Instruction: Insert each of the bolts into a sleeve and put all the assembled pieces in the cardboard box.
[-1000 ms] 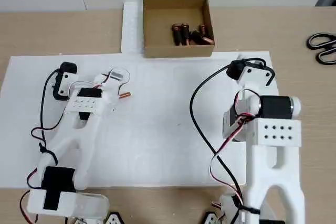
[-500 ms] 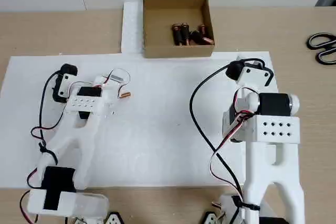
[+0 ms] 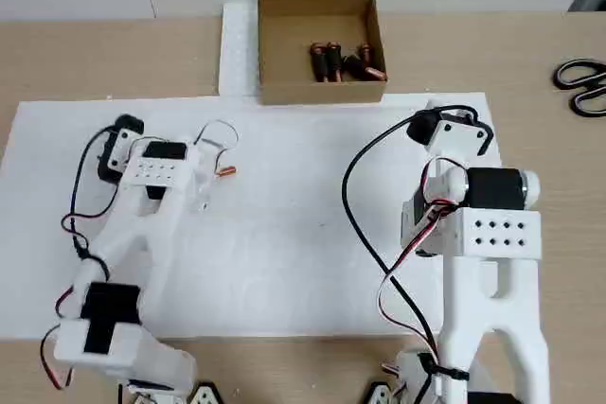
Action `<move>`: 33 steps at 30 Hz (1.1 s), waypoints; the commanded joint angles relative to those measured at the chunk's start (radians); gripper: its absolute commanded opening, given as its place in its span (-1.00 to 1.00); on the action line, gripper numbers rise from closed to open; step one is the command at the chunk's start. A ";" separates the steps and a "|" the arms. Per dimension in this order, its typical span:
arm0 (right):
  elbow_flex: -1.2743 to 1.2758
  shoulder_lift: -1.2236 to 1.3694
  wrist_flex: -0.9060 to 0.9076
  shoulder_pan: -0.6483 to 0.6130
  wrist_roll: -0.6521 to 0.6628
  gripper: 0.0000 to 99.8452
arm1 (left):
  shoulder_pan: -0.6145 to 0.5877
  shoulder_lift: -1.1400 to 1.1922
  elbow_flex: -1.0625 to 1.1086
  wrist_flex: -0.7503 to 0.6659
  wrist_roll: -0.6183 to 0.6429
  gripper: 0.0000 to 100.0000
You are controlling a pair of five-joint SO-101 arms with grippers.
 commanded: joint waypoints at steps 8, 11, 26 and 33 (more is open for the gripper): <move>-0.044 -0.002 -0.008 0.001 -0.009 -1.00 | -0.005 0.032 -0.059 -0.002 0.003 -0.64; -0.044 -0.002 -0.008 0.001 -0.009 -1.00 | -0.014 0.086 -0.090 -0.003 0.005 -0.64; -0.041 0.008 -0.036 0.002 -0.005 -1.00 | -0.058 0.232 -0.239 0.089 0.006 -0.93; -0.044 0.053 -0.036 0.002 -0.008 -1.00 | -0.058 0.236 -0.239 0.104 0.006 -0.98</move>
